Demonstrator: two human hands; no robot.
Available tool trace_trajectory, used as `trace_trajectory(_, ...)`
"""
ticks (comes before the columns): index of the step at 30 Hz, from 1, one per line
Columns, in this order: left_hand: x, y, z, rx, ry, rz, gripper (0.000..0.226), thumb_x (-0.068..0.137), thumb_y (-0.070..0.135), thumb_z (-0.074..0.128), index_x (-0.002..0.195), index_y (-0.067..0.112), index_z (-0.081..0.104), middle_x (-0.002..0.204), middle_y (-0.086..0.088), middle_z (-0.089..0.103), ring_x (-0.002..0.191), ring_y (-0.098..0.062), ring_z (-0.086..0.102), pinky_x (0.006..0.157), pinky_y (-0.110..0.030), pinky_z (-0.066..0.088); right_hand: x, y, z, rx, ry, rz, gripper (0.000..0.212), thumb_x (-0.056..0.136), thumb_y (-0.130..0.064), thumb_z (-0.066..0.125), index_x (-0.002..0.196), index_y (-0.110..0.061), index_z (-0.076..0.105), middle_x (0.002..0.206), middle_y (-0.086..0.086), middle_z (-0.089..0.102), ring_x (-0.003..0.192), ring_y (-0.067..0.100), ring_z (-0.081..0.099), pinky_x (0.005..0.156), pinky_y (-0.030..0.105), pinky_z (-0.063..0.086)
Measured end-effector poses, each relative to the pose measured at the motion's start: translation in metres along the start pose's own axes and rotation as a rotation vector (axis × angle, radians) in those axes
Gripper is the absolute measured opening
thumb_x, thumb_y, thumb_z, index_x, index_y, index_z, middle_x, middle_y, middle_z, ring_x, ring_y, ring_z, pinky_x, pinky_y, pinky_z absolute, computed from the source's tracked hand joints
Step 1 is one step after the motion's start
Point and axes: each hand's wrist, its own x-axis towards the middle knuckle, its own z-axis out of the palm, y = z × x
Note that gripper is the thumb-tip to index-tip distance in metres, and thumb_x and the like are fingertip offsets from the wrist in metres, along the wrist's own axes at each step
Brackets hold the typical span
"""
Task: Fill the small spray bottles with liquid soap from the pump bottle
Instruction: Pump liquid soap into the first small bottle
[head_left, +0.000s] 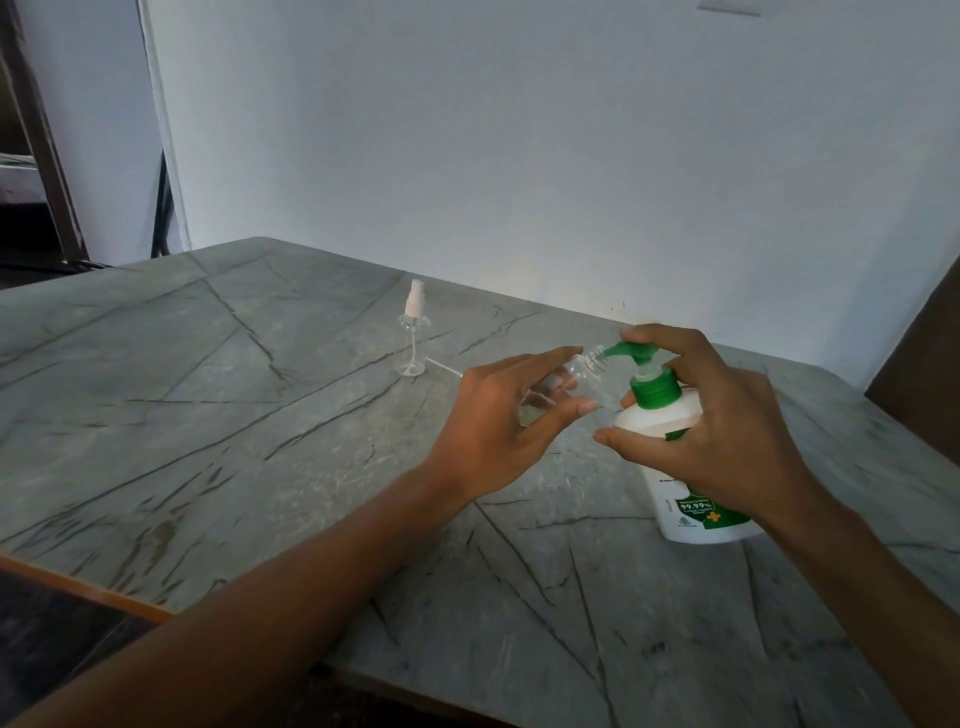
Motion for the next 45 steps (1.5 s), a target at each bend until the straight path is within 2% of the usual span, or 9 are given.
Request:
trace_trajectory(5, 0.0019, 0.0012, -0.0003, 0.009, 0.022, 0.008, 0.048, 0.085, 0.038, 0.069, 0.124, 0.009, 0.063, 0.1, -0.001, 0.073, 0.085, -0.004, 0.068, 0.074, -0.019, 0.057, -0.0039, 0.0021, 0.0002, -0.061, -0.001, -0.014, 0.091, 0.064, -0.057, 0.079, 0.142, -0.046, 0.034, 0.105, -0.02, 0.066, 0.091, 0.005, 0.066, 0.081, 0.018, 0.05)
trace_trajectory(10, 0.0023, 0.0022, -0.0002, 0.001, 0.028, 0.013, 0.048, 0.083, 0.033, 0.072, 0.123, 0.008, 0.064, 0.098, 0.0, 0.073, 0.083, -0.004, 0.068, 0.073, -0.016, 0.056, -0.0035, 0.0042, -0.0007, -0.077, -0.015, 0.007, 0.096, 0.057, -0.065, 0.081, 0.139, -0.047, 0.034, 0.112, -0.016, 0.064, 0.091, 0.007, 0.062, 0.08, 0.012, 0.043)
trace_trajectory(16, 0.0016, 0.001, -0.0012, 0.016, 0.031, 0.017, 0.048, 0.084, 0.034, 0.071, 0.123, 0.008, 0.064, 0.098, -0.001, 0.073, 0.082, -0.004, 0.068, 0.073, -0.017, 0.056, 0.0026, 0.0021, 0.0029, -0.002, 0.005, 0.001, 0.087, 0.057, -0.053, 0.086, 0.13, -0.046, 0.041, 0.103, -0.011, 0.068, 0.088, 0.01, 0.066, 0.079, 0.033, 0.057)
trace_trajectory(26, -0.0022, 0.0011, 0.0031, 0.047, -0.012, 0.017, 0.045, 0.085, 0.03, 0.072, 0.122, 0.006, 0.064, 0.096, -0.002, 0.073, 0.082, 0.002, 0.061, 0.073, -0.002, 0.045, 0.002, 0.0009, 0.0025, 0.004, 0.029, 0.016, 0.071, 0.058, -0.06, 0.077, 0.118, -0.044, 0.042, 0.106, -0.009, 0.066, 0.088, 0.013, 0.066, 0.076, 0.022, 0.053)
trace_trajectory(29, -0.0016, -0.0002, 0.0018, 0.05, 0.006, 0.015, 0.047, 0.085, 0.032, 0.072, 0.123, 0.007, 0.063, 0.096, -0.002, 0.073, 0.083, -0.001, 0.064, 0.074, -0.004, 0.047, 0.002, 0.0008, 0.0022, -0.001, 0.009, 0.005, 0.076, 0.06, -0.057, 0.08, 0.123, -0.048, 0.04, 0.103, -0.018, 0.064, 0.086, 0.008, 0.065, 0.076, 0.026, 0.055)
trace_trajectory(31, -0.0011, -0.0013, 0.0013, 0.059, 0.013, 0.018, 0.048, 0.085, 0.034, 0.071, 0.125, 0.007, 0.063, 0.097, -0.001, 0.073, 0.082, -0.004, 0.066, 0.074, -0.012, 0.053, 0.0014, 0.0011, 0.0018, -0.016, -0.009, 0.004, 0.082, 0.061, -0.053, 0.082, 0.131, -0.047, 0.04, 0.106, -0.018, 0.065, 0.086, 0.008, 0.065, 0.077, 0.029, 0.056)
trace_trajectory(34, -0.0007, -0.002, 0.0008, 0.061, 0.02, 0.013, 0.049, 0.086, 0.035, 0.07, 0.126, 0.009, 0.062, 0.098, -0.001, 0.072, 0.082, -0.005, 0.067, 0.073, -0.02, 0.056, 0.0012, 0.0009, 0.0014, -0.044, -0.024, 0.011, 0.088, 0.063, -0.054, 0.081, 0.139, -0.046, 0.037, 0.108, -0.017, 0.064, 0.087, 0.008, 0.064, 0.078, 0.024, 0.053)
trace_trajectory(40, -0.0008, -0.0014, 0.0014, 0.052, 0.022, 0.007, 0.048, 0.085, 0.034, 0.071, 0.125, 0.009, 0.062, 0.097, -0.001, 0.072, 0.08, -0.004, 0.066, 0.073, -0.017, 0.055, 0.0023, 0.0008, 0.0023, -0.021, -0.023, 0.013, 0.082, 0.062, -0.055, 0.081, 0.132, -0.045, 0.04, 0.108, -0.014, 0.066, 0.088, 0.011, 0.065, 0.079, 0.037, 0.057)
trace_trajectory(45, -0.0011, -0.0017, 0.002, 0.054, 0.024, 0.013, 0.048, 0.085, 0.033, 0.072, 0.125, 0.008, 0.062, 0.097, -0.001, 0.072, 0.079, -0.004, 0.066, 0.072, -0.013, 0.054, 0.0043, -0.0001, 0.0036, 0.001, -0.006, 0.01, 0.078, 0.061, -0.054, 0.082, 0.127, -0.044, 0.042, 0.105, -0.012, 0.067, 0.088, 0.011, 0.065, 0.078, 0.03, 0.056)
